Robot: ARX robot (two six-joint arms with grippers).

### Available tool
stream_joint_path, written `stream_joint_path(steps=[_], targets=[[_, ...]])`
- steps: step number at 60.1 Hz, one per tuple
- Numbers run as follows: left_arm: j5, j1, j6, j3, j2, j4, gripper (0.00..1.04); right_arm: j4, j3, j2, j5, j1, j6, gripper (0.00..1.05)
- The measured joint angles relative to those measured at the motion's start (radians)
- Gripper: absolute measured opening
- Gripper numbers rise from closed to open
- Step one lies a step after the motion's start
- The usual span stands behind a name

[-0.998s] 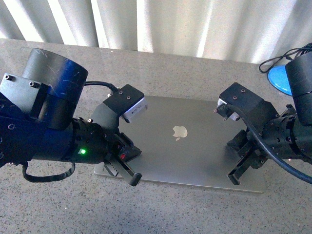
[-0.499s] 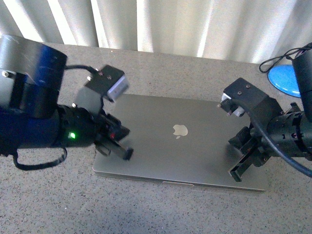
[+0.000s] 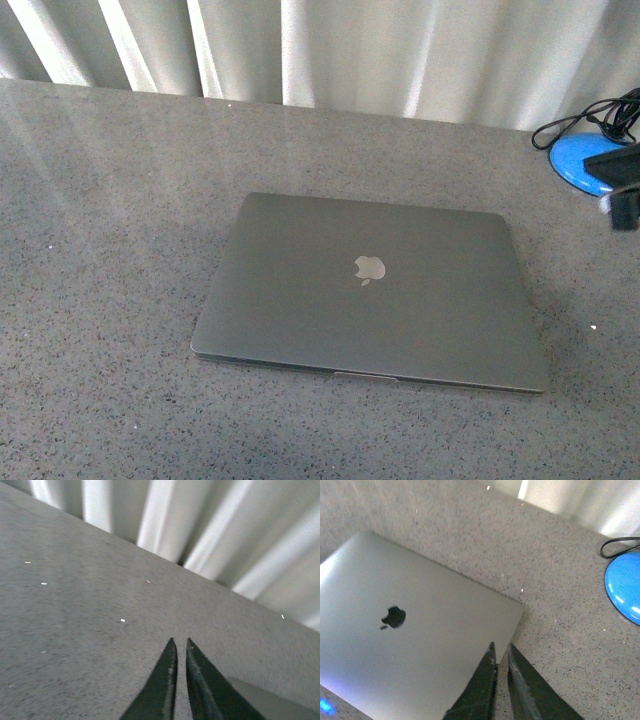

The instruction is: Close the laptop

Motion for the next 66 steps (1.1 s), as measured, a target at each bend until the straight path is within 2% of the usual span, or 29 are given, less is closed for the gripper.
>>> stream_joint_path(steps=[5, 10, 16, 22, 27, 28, 29, 34, 36, 38, 42, 47, 50, 55, 59, 66], targets=[[-0.045, 0.016, -0.068, -0.028, -0.070, -0.017, 0.30, -0.045, -0.007, -0.083, -0.014, -0.024, 0.067, 0.22], [-0.048, 0.021, -0.092, -0.028, -0.084, -0.017, 0.42, -0.047, -0.010, -0.119, -0.014, -0.035, 0.101, 0.36], [-0.042, 0.018, -0.109, -0.031, -0.080, -0.018, 0.64, -0.050, -0.012, -0.116, -0.016, -0.035, 0.117, 0.55], [-0.043, 0.018, -0.113, -0.031, -0.080, -0.018, 0.80, -0.051, -0.012, -0.114, -0.015, -0.035, 0.124, 0.71], [-0.045, 0.019, -0.117, -0.031, -0.080, -0.018, 0.99, -0.051, -0.012, -0.115, -0.015, -0.035, 0.126, 0.91], [-0.044, 0.019, -0.117, -0.031, -0.080, -0.018, 1.00, -0.051, -0.012, -0.115, -0.015, -0.035, 0.127, 0.94], [-0.044, 0.019, -0.117, -0.031, -0.080, -0.018, 0.99, -0.051, -0.012, -0.115, -0.015, -0.035, 0.128, 0.97], [-0.040, 0.018, -0.119, -0.031, -0.079, -0.016, 0.98, -0.051, -0.012, -0.115, -0.015, -0.035, 0.129, 0.94], [0.016, 0.016, -0.071, -0.046, -0.063, 0.042, 0.94, -0.040, -0.016, -0.112, -0.011, -0.034, 0.131, 0.94], [0.076, 0.016, -0.022, -0.070, -0.050, 0.138, 0.89, 0.081, -0.051, -0.089, 0.066, -0.023, 0.148, 0.90], [0.168, 0.011, 0.128, -0.139, -0.046, 0.294, 0.76, 0.452, -0.177, -0.033, 0.240, -0.013, 0.164, 0.78], [0.186, 0.005, 0.247, -0.192, -0.092, 0.327, 0.62, 0.728, -0.296, -0.032, 0.287, -0.017, 0.172, 0.64], [0.183, 0.006, 0.273, -0.219, -0.122, 0.326, 0.55, 0.813, -0.331, -0.077, 0.286, -0.022, 0.177, 0.55], [0.182, 0.006, 0.311, -0.270, -0.202, 0.312, 0.39, 0.825, -0.365, -0.162, 0.285, -0.032, 0.183, 0.41], [0.184, 0.006, 0.323, -0.299, -0.247, 0.294, 0.28, 0.803, -0.402, -0.209, 0.232, -0.064, 0.185, 0.28], [0.179, 0.008, 0.331, -0.352, -0.334, 0.247, 0.07, 0.759, -0.453, -0.287, 0.229, -0.088, 0.188, 0.09]])
